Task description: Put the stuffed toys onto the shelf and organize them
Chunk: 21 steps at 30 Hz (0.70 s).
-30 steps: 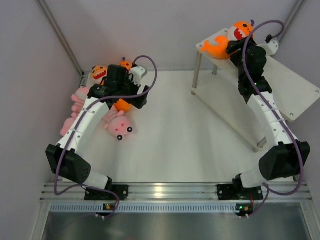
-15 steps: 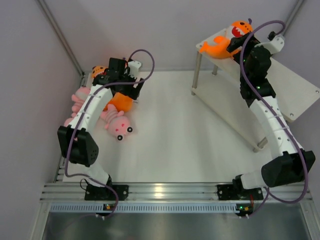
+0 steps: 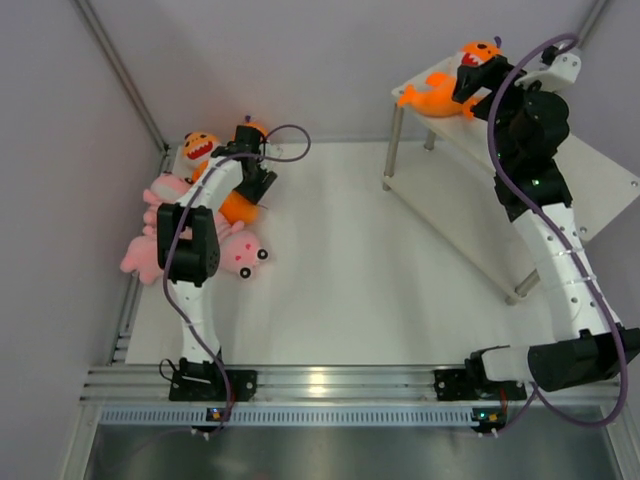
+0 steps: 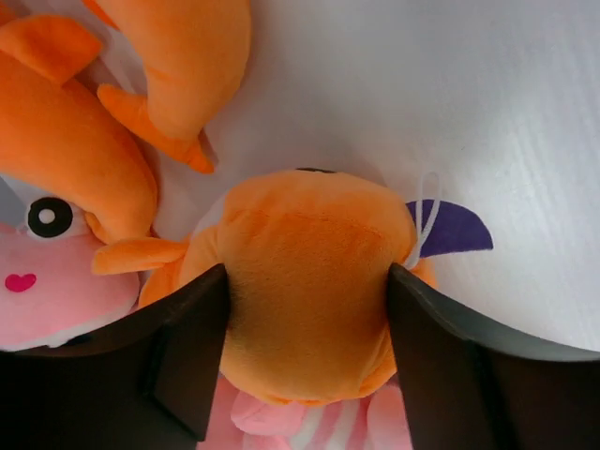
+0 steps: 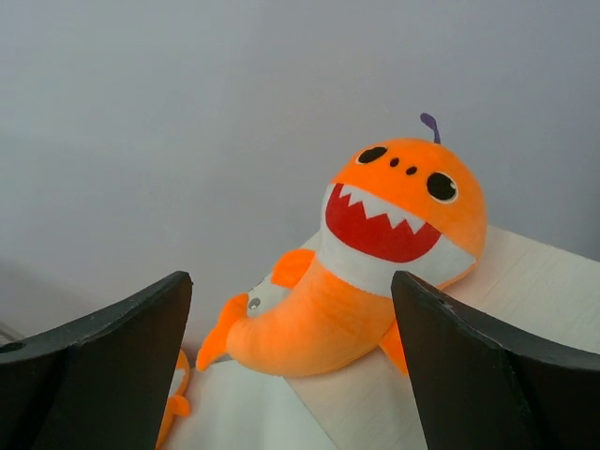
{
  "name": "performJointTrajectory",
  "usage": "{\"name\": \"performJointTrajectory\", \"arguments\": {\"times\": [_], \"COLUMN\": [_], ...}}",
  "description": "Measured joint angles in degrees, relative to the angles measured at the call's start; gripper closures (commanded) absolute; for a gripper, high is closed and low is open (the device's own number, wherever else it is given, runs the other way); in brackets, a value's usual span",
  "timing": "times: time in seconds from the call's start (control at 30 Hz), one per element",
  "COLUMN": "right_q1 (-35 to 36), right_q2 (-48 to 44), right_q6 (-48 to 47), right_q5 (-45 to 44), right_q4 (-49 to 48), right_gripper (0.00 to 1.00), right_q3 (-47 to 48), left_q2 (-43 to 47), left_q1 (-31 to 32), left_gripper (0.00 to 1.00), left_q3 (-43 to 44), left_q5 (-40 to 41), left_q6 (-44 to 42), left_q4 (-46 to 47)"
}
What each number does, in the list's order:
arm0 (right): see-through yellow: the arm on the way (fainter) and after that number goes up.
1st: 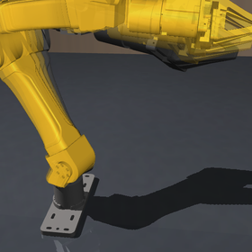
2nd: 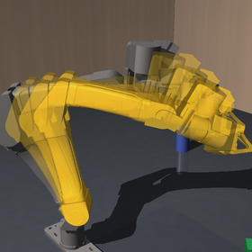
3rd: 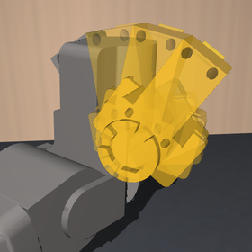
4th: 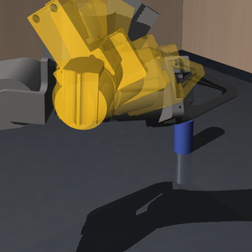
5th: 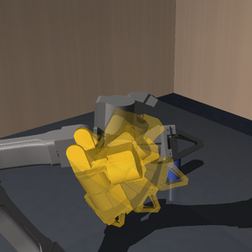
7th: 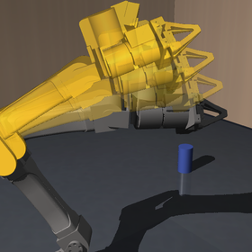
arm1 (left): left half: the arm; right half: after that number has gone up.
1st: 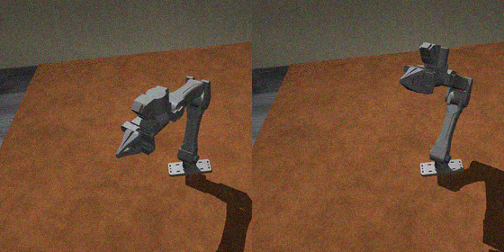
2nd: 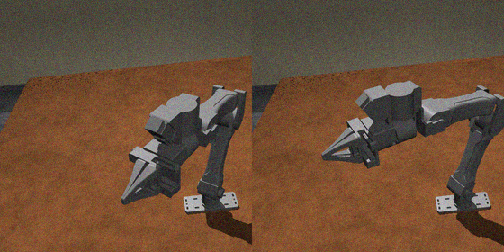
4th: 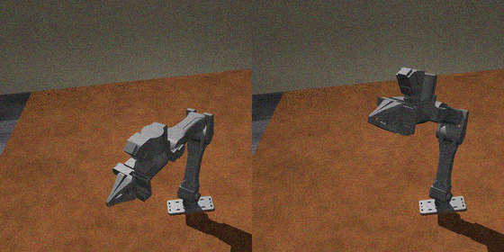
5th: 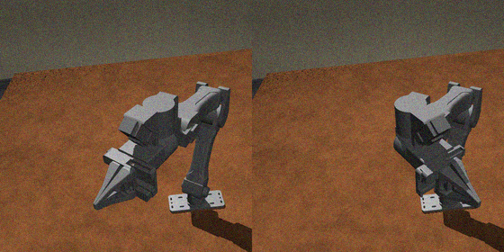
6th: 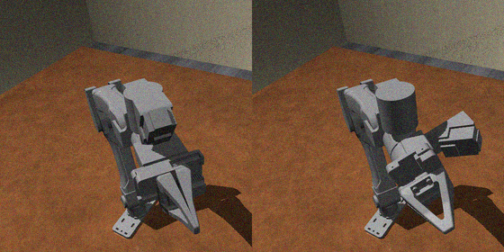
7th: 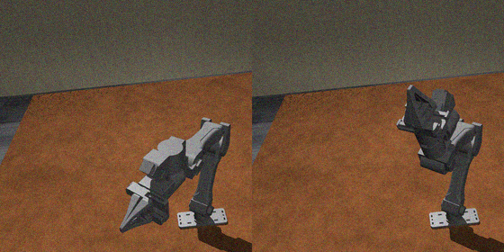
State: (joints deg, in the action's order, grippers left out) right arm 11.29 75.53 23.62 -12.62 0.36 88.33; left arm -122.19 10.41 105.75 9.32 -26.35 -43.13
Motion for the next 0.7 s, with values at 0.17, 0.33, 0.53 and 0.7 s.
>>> {"name": "performJointTrajectory", "arguments": {"times": [0.17,0.33,0.53,0.7], "right_q1": [0.26,7.10,19.76,33.35], "right_q2": [-0.09,-1.86,-7.19,-9.27], "right_q6": [-4.55,-18.75,-38.93,-60.83], "right_q5": [3.41,8.33,22.71,26.43], "right_q4": [1.79,1.95,0.39,-1.14], "right_gripper": [0.12,0.12,0.12,0.10], "right_q3": [1.46,1.29,-5.05,-15.47], "left_q2": [0.87,3.63,14.60,26.99], "left_q1": [-1.38,-1.25,-0.79,0.33], "left_gripper": [1.00,1.00,1.00,1.00], "left_q3": [-3.06,-4.04,-2.36,-0.74], "left_q5": [-0.74,-4.76,-14.38,-19.45], "left_q6": [-0.04,3.85,18.29,31.21], "left_q4": [0.37,-0.02,-0.63,0.15]}}
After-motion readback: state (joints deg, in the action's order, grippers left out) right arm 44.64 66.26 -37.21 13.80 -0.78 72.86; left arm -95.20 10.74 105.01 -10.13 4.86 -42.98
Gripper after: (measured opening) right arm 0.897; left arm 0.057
